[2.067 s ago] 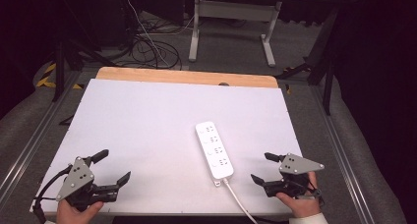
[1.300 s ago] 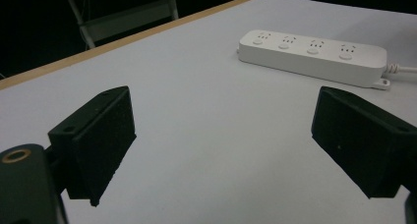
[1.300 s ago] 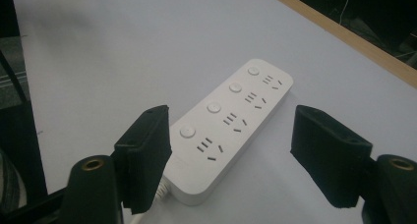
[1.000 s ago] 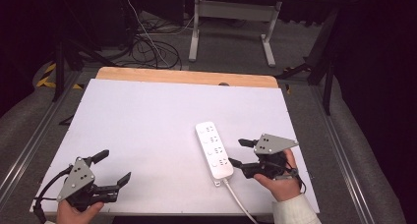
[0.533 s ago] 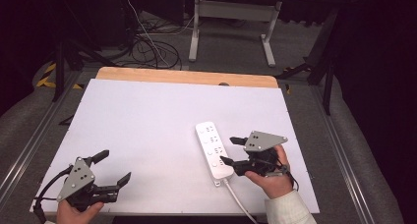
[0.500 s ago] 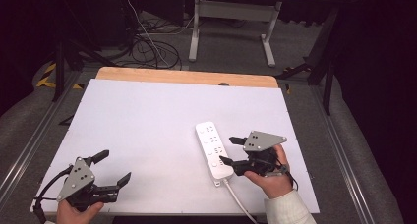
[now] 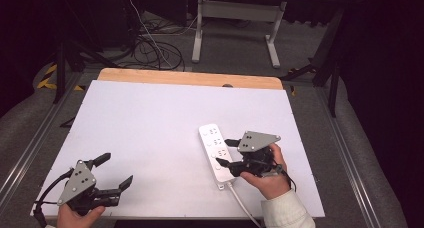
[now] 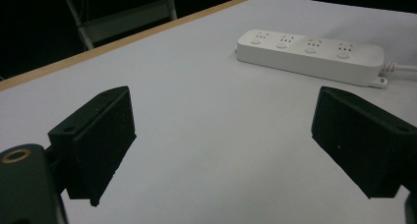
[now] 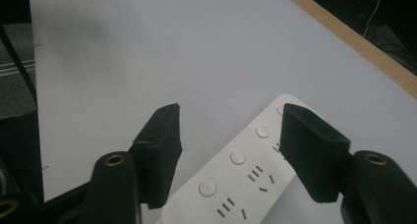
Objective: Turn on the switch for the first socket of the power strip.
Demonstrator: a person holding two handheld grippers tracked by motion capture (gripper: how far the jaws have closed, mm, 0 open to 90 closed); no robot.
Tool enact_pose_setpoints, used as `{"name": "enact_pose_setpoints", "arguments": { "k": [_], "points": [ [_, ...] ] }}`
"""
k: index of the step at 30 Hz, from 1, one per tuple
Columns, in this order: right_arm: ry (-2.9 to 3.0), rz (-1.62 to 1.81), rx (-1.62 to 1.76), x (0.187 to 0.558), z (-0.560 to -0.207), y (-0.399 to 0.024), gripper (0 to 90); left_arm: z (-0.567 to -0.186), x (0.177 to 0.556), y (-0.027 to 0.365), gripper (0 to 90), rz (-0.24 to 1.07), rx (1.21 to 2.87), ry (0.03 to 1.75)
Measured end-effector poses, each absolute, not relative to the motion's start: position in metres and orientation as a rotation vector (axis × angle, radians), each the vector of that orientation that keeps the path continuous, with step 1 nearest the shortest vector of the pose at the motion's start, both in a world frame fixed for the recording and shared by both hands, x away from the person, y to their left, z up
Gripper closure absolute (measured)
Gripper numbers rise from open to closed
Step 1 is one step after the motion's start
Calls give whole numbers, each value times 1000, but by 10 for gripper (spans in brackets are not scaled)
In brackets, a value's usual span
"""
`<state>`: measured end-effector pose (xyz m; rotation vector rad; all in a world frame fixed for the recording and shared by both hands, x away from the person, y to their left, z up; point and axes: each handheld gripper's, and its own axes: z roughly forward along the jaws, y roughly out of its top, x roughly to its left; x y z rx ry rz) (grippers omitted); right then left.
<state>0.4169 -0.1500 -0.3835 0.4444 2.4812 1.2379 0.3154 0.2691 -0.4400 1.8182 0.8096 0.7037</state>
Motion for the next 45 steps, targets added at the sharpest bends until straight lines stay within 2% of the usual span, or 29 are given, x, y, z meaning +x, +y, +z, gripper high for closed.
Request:
{"name": "enact_pose_setpoints", "arguments": {
  "k": [2,3,4,6,7,8,12,27,45],
  "points": [
    [2488,1251,450,417,-383,-153,505,-440,316,270,98,706,1822,807],
    [2493,1250,447,417,-382,-153,505,-440,316,270,99,704,1820,809],
    [2490,1242,451,417,-382,-153,577,-440,316,270,102,706,1820,807],
    [2506,1233,453,417,-383,-152,663,-440,316,269,102,705,1821,806],
    [2522,1238,464,417,-383,-151,663,-440,315,269,102,707,1819,808],
    [2540,1236,477,418,-383,-151,756,-440,315,269,102,708,1818,807],
    [2593,1225,508,420,-383,-149,886,-440,316,269,102,708,1825,806],
    [2690,934,501,418,-390,-125,900,-440,316,269,104,710,1825,810],
    [2796,819,606,438,-416,-114,900,-440,316,269,105,708,1826,811]
  ]
}}
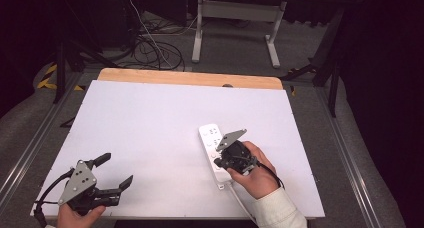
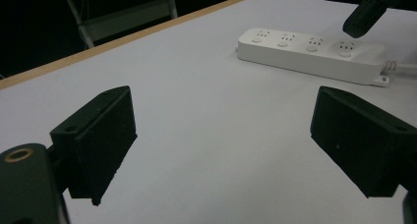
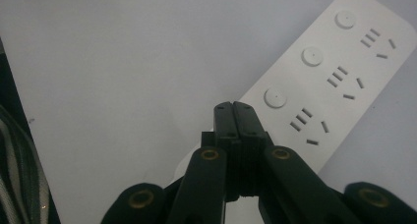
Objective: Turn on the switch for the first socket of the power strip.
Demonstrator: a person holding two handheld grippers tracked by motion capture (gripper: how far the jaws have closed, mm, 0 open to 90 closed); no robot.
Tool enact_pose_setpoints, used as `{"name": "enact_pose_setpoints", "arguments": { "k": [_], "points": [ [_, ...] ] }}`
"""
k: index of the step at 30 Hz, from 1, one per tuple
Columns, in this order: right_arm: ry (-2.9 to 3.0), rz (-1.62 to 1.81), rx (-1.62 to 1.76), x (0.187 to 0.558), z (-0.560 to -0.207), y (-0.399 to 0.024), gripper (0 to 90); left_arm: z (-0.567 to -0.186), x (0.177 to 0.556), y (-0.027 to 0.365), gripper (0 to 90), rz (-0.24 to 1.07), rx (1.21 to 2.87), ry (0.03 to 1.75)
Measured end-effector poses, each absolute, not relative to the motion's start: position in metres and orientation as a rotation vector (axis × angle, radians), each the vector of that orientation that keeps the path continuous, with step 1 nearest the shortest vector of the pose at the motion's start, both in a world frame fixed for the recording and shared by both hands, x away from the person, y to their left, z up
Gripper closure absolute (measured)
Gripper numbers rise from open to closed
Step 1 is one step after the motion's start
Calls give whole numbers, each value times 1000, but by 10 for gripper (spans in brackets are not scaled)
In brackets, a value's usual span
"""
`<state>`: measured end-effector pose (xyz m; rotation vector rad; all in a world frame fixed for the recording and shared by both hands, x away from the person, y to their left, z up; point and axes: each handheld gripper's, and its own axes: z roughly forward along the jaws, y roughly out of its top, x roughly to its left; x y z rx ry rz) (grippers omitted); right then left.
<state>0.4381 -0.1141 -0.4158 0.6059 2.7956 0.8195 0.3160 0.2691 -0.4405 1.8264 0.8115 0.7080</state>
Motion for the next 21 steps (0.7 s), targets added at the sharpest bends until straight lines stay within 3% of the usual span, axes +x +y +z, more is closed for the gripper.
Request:
{"name": "enact_pose_setpoints", "arguments": {
  "k": [21],
  "points": [
    [2815,772,687,445,-436,-111,900,-440,316,269,105,710,1827,812]
  ]
}}
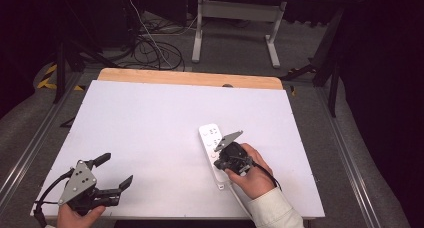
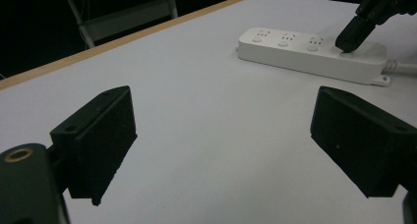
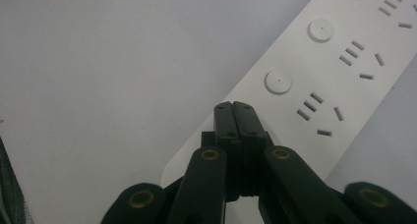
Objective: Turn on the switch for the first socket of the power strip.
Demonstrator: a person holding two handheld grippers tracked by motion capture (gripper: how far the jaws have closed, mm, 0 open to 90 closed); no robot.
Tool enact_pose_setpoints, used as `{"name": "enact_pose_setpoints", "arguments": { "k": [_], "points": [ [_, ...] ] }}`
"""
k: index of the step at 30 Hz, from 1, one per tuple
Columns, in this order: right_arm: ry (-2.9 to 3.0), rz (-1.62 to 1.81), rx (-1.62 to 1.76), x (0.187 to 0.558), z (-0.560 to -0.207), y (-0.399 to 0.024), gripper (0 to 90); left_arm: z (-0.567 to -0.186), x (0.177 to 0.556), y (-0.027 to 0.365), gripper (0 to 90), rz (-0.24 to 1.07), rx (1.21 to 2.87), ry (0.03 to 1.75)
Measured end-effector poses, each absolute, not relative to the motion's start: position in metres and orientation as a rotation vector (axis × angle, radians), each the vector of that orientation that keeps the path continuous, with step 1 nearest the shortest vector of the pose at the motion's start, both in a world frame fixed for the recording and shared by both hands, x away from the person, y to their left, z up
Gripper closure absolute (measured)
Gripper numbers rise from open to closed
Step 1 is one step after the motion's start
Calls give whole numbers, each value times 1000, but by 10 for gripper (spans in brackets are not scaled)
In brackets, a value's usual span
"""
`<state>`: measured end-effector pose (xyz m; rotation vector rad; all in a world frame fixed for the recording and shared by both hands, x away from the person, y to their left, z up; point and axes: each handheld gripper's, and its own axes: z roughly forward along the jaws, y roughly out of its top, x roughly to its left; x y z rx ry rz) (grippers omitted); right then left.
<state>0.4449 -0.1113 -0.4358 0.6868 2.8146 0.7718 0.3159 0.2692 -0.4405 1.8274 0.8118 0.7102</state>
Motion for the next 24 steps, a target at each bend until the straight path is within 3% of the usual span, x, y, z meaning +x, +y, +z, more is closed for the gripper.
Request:
{"name": "enact_pose_setpoints", "arguments": {
  "k": [24],
  "points": [
    [2781,761,728,440,-440,-109,900,-440,315,269,105,718,1831,812]
  ]
}}
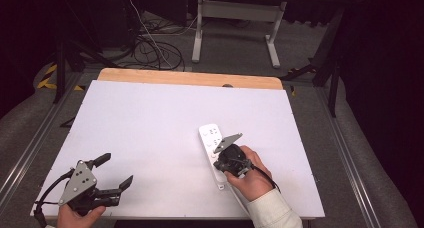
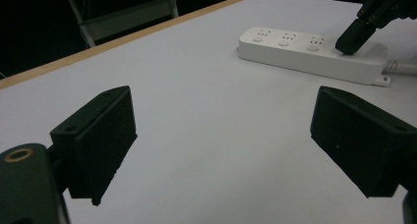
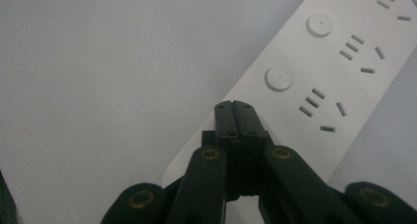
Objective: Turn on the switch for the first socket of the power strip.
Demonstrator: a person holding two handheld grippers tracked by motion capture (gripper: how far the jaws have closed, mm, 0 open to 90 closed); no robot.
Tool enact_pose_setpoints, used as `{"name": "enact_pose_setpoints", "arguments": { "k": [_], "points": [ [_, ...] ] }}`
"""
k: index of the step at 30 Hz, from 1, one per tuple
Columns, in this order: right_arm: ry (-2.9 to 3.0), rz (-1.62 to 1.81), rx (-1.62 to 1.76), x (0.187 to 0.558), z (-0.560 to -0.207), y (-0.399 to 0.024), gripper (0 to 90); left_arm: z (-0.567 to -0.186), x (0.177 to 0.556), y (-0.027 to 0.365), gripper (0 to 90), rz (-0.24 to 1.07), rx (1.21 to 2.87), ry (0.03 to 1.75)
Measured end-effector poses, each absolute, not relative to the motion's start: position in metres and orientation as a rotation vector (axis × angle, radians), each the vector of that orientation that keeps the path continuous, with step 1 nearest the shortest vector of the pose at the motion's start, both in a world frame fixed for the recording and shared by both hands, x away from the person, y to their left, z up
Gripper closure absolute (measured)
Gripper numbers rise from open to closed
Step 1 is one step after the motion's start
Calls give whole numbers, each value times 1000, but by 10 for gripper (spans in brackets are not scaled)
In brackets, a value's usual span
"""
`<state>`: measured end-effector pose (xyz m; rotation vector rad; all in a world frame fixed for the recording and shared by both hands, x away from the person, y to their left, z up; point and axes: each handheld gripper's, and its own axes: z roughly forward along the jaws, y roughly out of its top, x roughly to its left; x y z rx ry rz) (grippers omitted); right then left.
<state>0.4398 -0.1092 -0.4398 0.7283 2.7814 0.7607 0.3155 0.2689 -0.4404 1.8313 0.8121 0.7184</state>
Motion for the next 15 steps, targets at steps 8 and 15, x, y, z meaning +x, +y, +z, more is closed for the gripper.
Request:
{"name": "enact_pose_setpoints", "arguments": {
  "k": [8,15],
  "points": [
    [2763,772,729,438,-442,-110,900,-440,316,269,105,721,1831,810],
    [2745,789,738,436,-443,-111,900,-440,315,269,105,720,1831,812]
  ]
}}
